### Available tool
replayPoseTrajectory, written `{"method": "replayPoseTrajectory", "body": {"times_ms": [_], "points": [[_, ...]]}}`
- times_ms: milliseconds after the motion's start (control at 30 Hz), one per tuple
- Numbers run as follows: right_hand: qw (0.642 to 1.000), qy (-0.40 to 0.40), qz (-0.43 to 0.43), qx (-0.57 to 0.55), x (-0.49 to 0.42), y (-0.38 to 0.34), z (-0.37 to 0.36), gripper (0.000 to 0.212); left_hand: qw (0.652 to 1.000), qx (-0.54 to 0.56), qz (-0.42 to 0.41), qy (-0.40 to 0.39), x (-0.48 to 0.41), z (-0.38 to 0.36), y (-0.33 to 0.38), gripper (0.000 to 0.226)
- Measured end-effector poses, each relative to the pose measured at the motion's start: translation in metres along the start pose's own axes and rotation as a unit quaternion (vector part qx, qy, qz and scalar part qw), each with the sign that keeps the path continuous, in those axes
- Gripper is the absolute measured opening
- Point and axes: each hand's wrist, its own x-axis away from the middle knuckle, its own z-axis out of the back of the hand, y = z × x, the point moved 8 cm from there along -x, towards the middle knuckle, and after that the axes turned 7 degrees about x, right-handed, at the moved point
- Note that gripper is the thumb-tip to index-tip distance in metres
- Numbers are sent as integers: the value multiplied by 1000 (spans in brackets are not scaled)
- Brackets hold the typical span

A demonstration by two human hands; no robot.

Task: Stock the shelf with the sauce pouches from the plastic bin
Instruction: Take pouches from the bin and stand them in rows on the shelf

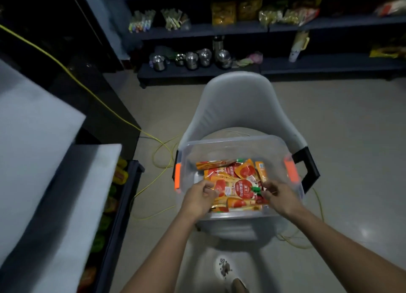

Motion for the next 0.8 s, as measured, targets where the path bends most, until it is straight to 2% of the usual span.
{"method": "replayPoseTrajectory", "body": {"times_ms": [100, 200, 367, 533, 600, 667, 733, 800], "points": [[998, -42, -18, 32, -45, 17, -19, 14, 999, -49, 7, -19, -58, -21, -11, 29], [995, -66, -25, 65, -84, 30, -41, 9, 990, -140, -35, -1, -106, -31, -4, 36], [987, -97, -43, 119, -121, 48, -78, 40, 954, -266, -125, 58, -166, -37, 5, 49], [956, -96, -27, 275, -141, 58, -99, 50, 923, -363, -128, 21, -203, -59, -26, 52], [945, -97, -27, 311, -146, 62, -102, 52, 900, -413, -135, 19, -212, -68, -34, 48], [935, -110, -22, 337, -149, 67, -106, 49, 856, -492, -158, 27, -215, -78, -32, 42], [940, -124, -16, 317, -149, 70, -107, 39, 824, -535, -185, 29, -218, -86, -27, 36], [971, -118, -15, 209, -149, 68, -103, 24, 812, -548, -199, 24, -219, -87, -20, 28]]}}
